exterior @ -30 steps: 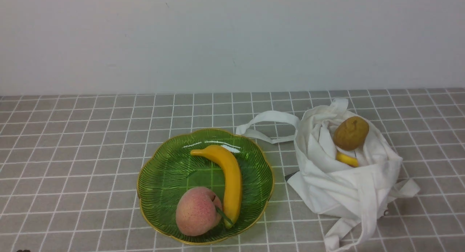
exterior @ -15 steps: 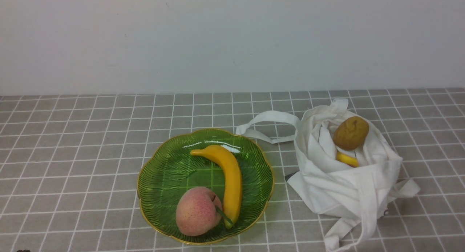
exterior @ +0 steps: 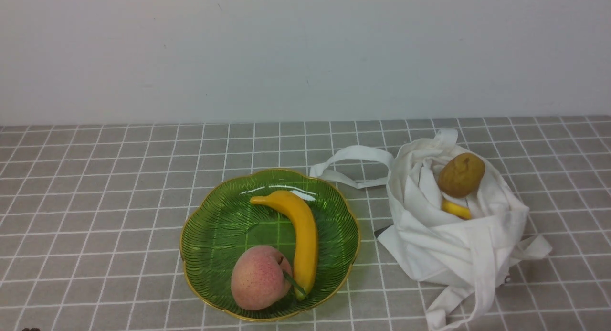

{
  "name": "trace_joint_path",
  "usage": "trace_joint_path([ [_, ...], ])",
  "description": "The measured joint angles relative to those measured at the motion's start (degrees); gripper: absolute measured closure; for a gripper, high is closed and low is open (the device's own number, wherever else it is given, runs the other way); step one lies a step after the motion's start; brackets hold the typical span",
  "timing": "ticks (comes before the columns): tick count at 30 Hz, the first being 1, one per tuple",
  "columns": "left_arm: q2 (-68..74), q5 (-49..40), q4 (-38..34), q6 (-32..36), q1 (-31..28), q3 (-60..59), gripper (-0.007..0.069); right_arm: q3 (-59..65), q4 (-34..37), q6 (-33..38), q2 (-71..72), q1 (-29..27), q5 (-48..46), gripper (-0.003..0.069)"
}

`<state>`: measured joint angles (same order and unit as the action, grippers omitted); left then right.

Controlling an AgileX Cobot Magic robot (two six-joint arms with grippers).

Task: Take the fruit out of the bag on the grey coffee tablecloth and place them on the plate.
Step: 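Reach for the kiwi in the white bag with the right gripper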

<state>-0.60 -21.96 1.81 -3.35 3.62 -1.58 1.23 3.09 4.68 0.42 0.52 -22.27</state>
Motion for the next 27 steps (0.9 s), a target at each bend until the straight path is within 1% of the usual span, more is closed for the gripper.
trace_joint_path([
  [2, 0.00, 0.00, 0.00, 0.00, 0.00, 0.00, 0.0632, 0.00, 0.44, 0.00, 0.00, 0.00, 0.18, 0.0673],
  [6, 0.00, 0.00, 0.00, 0.00, 0.00, 0.00, 0.0632, 0.48, 8.51, -1.57, 0.00, 0.11, 4.74, 0.0673],
  [7, 0.00, 0.00, 0.00, 0.00, 0.00, 0.00, 0.0632, 0.48, 13.93, -3.26, 0.00, 0.11, 7.94, 0.0673],
  [11, 0.00, 0.00, 0.00, 0.00, 0.00, 0.00, 0.0632, 0.48, 31.26, -8.55, 0.00, 0.11, 16.28, 0.0673],
  [13, 0.00, 0.00, 0.00, 0.00, 0.00, 0.00, 0.0632, 0.48, 38.04, -9.58, 0.00, 0.11, 19.07, 0.0673],
  [14, 0.00, 0.00, 0.00, 0.00, 0.00, 0.00, 0.0632, 0.48, 39.91, -9.64, 0.00, 0.11, 19.81, 0.0673],
  [16, 0.00, 0.00, 0.00, 0.00, 0.00, 0.00, 0.0632, 0.48, 42.55, -9.41, 0.00, 0.11, 21.37, 0.0673],
  [19, 0.00, 0.00, 0.00, 0.00, 0.00, 0.00, 0.0632, 0.48, 44.45, -8.70, 0.00, 0.11, 24.43, 0.0673],
  [21, 0.00, 0.00, 0.00, 0.00, 0.00, 0.00, 0.0632, 0.33, 46.44, -8.66, 0.00, 0.11, 28.25, 0.0673],
  [24, 0.00, 0.00, 0.00, 0.00, 0.00, 0.00, 0.0632, -2.99, 46.71, -7.97, 0.00, 0.11, 27.44, 0.0673],
  [27, 0.00, 0.00, 0.00, 0.00, 0.00, 0.00, 0.0632, -11.66, 43.52, -4.68, -1.85, 0.28, 22.99, 0.0673],
])
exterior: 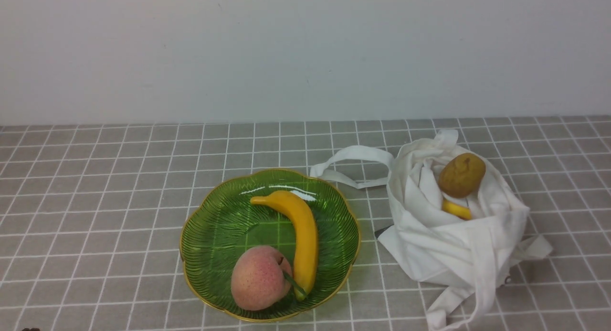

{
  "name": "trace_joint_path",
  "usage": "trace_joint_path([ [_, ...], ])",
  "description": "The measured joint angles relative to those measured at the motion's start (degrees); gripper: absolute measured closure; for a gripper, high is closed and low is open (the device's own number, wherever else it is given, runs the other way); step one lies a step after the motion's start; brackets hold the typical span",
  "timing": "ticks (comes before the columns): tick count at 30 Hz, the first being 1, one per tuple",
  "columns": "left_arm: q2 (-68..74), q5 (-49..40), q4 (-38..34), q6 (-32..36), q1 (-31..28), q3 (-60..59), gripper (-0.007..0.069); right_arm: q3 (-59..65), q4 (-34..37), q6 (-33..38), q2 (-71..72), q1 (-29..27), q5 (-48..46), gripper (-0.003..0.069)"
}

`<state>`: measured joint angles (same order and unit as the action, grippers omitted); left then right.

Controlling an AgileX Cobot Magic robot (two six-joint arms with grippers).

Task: Take the fruit out of the bag on the grey coffee tablecloth and place them on the plate.
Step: 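Reach for the kiwi in the white bag with the right gripper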

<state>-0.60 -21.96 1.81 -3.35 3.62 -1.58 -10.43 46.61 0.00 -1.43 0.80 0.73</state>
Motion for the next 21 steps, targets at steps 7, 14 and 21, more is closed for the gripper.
trace_joint_path([
  [7, 0.00, 0.00, 0.00, 0.00, 0.00, 0.00, 0.0632, -22.46, -9.56, 7.80, -24.65, 0.11, -26.71, 0.0673],
  [14, 0.00, 0.00, 0.00, 0.00, 0.00, 0.00, 0.0632, -41.63, -19.08, 13.46, -54.26, 0.11, -49.58, 0.0671],
  [21, 0.00, 0.00, 0.00, 0.00, 0.00, 0.00, 0.0632, -60.05, -24.42, 11.65, -79.67, 1.27, -61.88, 0.0670],
])
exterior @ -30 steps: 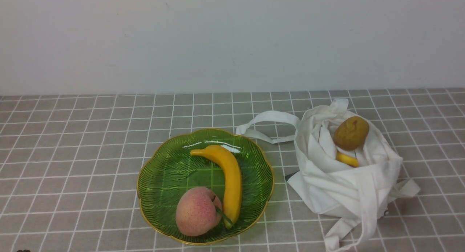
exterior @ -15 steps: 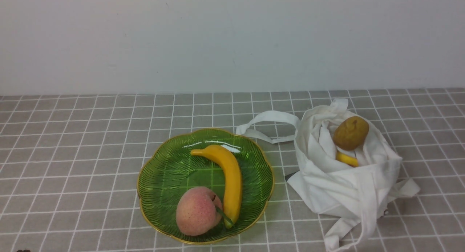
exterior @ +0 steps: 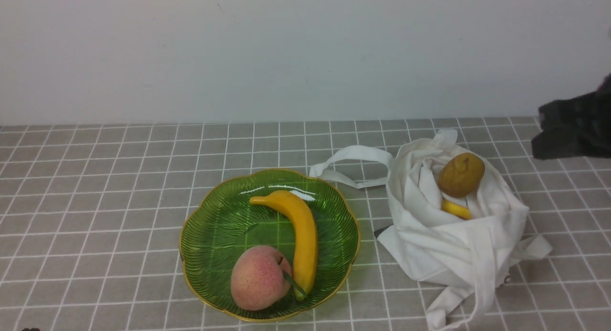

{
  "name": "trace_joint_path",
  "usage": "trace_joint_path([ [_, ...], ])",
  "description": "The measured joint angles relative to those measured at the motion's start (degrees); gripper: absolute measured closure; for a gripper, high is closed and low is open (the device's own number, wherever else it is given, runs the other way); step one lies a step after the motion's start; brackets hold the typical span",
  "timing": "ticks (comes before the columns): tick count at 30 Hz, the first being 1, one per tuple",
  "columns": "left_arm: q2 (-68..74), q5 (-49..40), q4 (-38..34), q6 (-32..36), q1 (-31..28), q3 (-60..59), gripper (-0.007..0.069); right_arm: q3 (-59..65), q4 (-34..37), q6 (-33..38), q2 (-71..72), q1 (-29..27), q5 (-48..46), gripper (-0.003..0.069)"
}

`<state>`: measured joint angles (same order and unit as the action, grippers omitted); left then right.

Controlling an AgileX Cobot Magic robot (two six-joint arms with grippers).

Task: Take the fruit out of the bag on the grey coffee tablecloth and place them on the plate.
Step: 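Reach for the kiwi in the white bag with the right gripper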

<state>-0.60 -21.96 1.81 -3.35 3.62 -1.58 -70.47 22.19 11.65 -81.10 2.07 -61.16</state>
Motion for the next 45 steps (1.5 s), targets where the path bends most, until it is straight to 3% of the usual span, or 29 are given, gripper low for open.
trace_joint_path([
  [4, 0.00, 0.00, 0.00, 0.00, 0.00, 0.00, 0.0632, -8.81, -6.22, -4.16, -9.79, 4.24, -3.34, 0.0669],
  [9, 0.00, 0.00, 0.00, 0.00, 0.00, 0.00, 0.0632, -17.21, -16.97, -15.46, -18.61, 9.22, -4.83, 0.0651],
  [15, 0.00, 0.00, 0.00, 0.00, 0.00, 0.00, 0.0632, -19.82, -20.15, -18.50, -23.13, 10.65, -6.04, 0.0557],
  [22, 0.00, 0.00, 0.00, 0.00, 0.00, 0.00, 0.0632, -20.00, -20.64, -21.86, -24.83, 10.71, -4.67, 0.0184],
  [23, 0.00, 0.00, 0.00, 0.00, 0.00, 0.00, 0.0632, -20.00, -20.64, -22.04, -24.90, 10.71, -4.58, 0.0162],
  [24, 0.00, 0.00, 0.00, 0.00, 0.00, 0.00, 0.0632, -20.00, -20.64, -23.22, -25.19, 10.71, -3.71, 0.0073],
  [27, 0.00, 0.00, 0.00, 0.00, 0.00, 0.00, 0.0632, -20.11, -20.71, -24.16, -26.61, 10.71, -3.00, -0.0007],
  [33, 0.00, 0.00, 0.00, 0.00, 0.00, 0.00, 0.0632, -20.11, -19.89, -24.33, -30.39, 10.71, -2.69, -0.0027],
  [35, 0.00, 0.00, 0.00, 0.00, 0.00, 0.00, 0.0632, -20.11, -18.95, -24.33, -30.90, 10.71, -3.20, 0.0010],
  [36, 0.00, 0.00, 0.00, 0.00, 0.00, 0.00, 0.0632, -20.11, -18.70, -24.13, -30.92, 10.80, -3.50, 0.0067],
  [37, 0.00, 0.00, 0.00, 0.00, 0.00, 0.00, 0.0632, -20.11, -18.70, -24.13, -30.92, 10.80, -3.50, 0.0067],
  [39, 0.00, 0.00, 0.00, 0.00, 0.00, 0.00, 0.0632, -20.11, -18.70, -23.82, -30.92, 10.78, -4.33, 0.0163],
  [45, 0.00, 0.00, 0.00, 0.00, 0.00, 0.00, 0.0632, -20.11, -18.96, -21.98, -28.15, 10.78, -7.26, 0.0158],
])
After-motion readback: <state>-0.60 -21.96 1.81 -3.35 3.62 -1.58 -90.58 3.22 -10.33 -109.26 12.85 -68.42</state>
